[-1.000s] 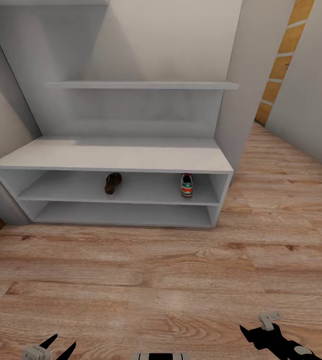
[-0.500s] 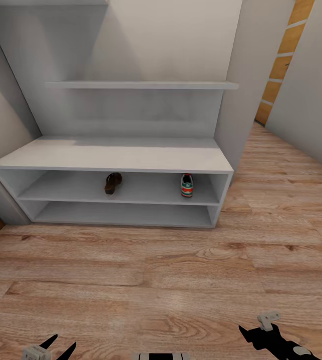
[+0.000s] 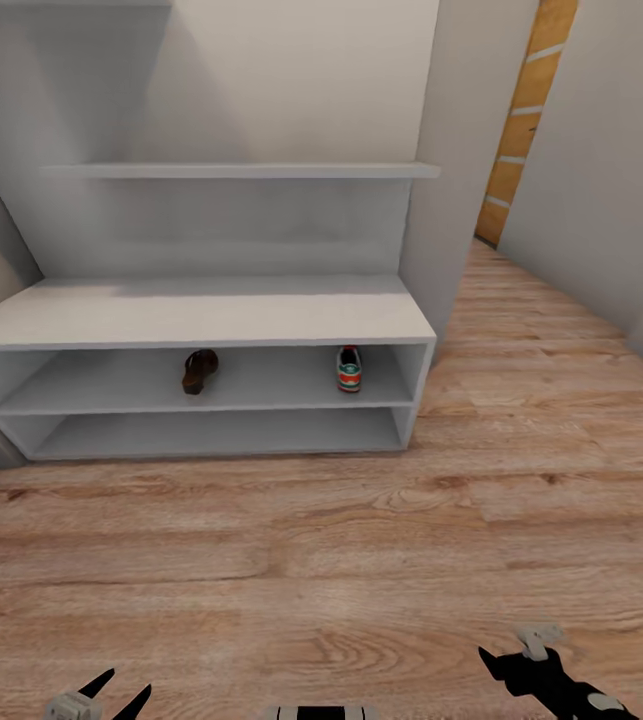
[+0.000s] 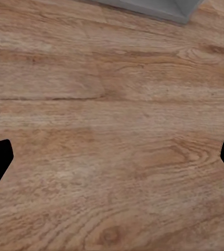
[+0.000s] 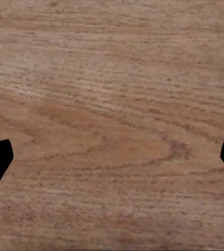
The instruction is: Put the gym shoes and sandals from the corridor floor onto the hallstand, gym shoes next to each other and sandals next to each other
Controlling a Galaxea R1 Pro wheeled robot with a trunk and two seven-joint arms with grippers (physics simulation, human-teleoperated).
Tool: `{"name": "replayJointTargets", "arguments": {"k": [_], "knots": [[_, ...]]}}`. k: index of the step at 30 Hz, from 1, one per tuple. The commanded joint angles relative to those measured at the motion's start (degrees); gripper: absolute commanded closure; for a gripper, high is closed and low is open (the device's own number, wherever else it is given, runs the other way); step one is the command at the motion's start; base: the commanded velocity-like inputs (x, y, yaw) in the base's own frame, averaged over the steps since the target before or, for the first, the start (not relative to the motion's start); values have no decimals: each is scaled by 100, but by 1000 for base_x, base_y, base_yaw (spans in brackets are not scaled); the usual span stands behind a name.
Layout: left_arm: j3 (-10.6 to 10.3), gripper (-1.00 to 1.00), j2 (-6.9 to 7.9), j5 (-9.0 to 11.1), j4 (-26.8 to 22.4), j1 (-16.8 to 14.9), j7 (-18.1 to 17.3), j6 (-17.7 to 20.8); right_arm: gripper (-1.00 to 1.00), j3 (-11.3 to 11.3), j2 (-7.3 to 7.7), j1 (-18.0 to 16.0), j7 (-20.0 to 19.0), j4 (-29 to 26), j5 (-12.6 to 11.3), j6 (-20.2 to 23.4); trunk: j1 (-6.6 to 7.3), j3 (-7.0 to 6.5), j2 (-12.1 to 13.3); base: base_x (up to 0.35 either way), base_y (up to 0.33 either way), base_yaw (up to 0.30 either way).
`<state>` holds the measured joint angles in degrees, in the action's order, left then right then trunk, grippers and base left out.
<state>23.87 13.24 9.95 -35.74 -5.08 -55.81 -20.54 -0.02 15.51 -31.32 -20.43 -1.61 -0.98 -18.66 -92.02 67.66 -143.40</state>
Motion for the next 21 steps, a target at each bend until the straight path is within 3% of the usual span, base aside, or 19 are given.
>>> {"name": "replayJointTargets", "arguments": {"k": [1,8,21], "knots": [[8,-100,-1,13,6,-2,-27,-20,-100,-5,2,-3,-25,9,-66,-16,1,4,-2,0,0,-284],[4,-100,-5,10,6,-2,-27,-20,-100,-18,5,-1,-25,11,-334,-15,1,4,-2,0,0,-293],[4,-100,-10,12,43,-2,-27,-20,-100,-16,-4,10,-22,11,-391,-15,1,4,-2,0,0,-299]]}}
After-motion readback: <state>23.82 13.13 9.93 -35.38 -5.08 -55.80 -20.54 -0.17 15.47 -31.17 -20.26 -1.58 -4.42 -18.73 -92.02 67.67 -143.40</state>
